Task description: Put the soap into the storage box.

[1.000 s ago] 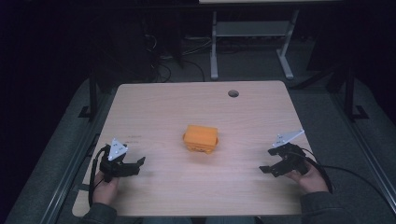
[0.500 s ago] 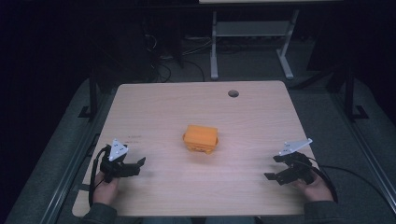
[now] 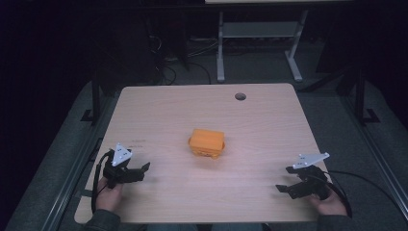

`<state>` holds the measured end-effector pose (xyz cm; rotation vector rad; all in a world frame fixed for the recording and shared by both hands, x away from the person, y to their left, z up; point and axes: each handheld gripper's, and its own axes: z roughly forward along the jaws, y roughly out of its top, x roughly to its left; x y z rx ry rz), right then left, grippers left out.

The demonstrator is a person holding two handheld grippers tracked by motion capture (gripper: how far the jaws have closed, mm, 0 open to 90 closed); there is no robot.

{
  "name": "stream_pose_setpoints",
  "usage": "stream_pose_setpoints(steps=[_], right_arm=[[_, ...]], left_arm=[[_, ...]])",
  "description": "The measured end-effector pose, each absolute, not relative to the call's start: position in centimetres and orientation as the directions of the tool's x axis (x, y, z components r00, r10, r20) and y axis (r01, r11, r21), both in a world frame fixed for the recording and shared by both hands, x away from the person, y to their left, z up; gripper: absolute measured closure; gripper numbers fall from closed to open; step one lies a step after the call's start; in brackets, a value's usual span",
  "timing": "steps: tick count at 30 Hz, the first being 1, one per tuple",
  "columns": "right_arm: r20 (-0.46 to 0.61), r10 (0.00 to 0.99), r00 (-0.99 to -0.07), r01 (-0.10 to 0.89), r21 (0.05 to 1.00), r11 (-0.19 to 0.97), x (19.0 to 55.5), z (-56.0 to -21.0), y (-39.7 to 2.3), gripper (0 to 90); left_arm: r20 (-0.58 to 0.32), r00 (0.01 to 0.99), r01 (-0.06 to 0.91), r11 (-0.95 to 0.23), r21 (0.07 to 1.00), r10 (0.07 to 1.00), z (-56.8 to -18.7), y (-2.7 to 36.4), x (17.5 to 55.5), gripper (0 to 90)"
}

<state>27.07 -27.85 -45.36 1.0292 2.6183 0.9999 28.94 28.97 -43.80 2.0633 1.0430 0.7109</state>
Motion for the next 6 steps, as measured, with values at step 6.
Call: stream_pose_setpoints(steps=[6], right_arm=[[0.086,0.667,-0.74,0.547,0.654,0.522,26.42,-45.18,-28.17,16.7]], left_arm=[[0.153,0.524,0.446,-0.422,0.789,0.838,-43.79,28.92,28.97,14.1]])
